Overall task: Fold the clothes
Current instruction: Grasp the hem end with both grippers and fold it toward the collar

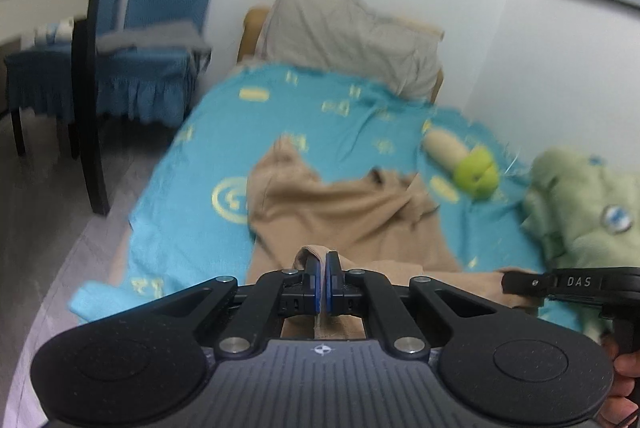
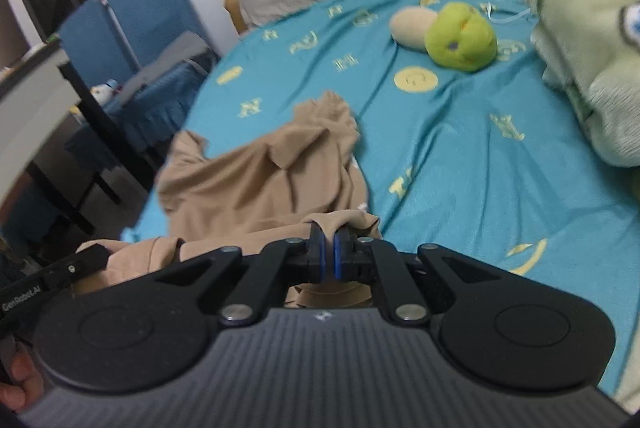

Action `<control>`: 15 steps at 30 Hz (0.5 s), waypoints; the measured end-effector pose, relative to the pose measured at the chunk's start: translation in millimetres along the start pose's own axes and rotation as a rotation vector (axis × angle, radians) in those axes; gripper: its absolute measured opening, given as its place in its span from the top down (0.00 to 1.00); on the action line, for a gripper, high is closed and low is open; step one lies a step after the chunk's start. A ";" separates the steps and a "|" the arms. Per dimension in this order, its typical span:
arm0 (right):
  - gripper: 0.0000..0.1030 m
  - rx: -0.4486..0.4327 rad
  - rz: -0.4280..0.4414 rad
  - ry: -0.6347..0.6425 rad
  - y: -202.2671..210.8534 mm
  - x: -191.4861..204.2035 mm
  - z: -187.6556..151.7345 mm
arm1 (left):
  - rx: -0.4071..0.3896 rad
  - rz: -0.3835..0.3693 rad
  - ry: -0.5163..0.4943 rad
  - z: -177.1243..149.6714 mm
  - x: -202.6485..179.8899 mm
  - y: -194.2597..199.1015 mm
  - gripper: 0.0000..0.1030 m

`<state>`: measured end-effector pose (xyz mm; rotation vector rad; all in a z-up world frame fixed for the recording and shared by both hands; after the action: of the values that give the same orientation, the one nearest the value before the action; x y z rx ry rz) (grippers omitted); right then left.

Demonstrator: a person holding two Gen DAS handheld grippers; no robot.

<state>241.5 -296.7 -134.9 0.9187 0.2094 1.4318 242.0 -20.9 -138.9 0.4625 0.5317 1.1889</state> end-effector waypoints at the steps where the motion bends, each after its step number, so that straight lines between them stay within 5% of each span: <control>1: 0.92 0.009 -0.015 0.012 -8.0 -1.2 -3.6 | 0.021 0.011 -0.010 -3.4 0.6 -10.7 0.97; 10: 0.90 0.075 -0.062 0.042 -37.9 -7.9 -14.7 | 0.094 0.013 -0.078 -6.7 -0.5 -41.3 0.90; 15: 0.89 0.043 -0.051 0.037 -22.6 -4.2 -11.7 | 0.041 0.022 -0.089 3.8 -8.5 -14.3 0.57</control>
<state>250.3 -292.8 -158.8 0.9166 0.2904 1.4026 252.5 -33.5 -143.2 0.5553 0.4757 1.1749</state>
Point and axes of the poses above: each gripper's, at about its wrist camera, not at the fingertips, and y roughly against the way its jaws point, x to its left, z to its top, the point moved 2 cm from there along -y, roughly the way its jaws point, and after that the axes turned 6 degrees about -y, right-handed, at the moved point
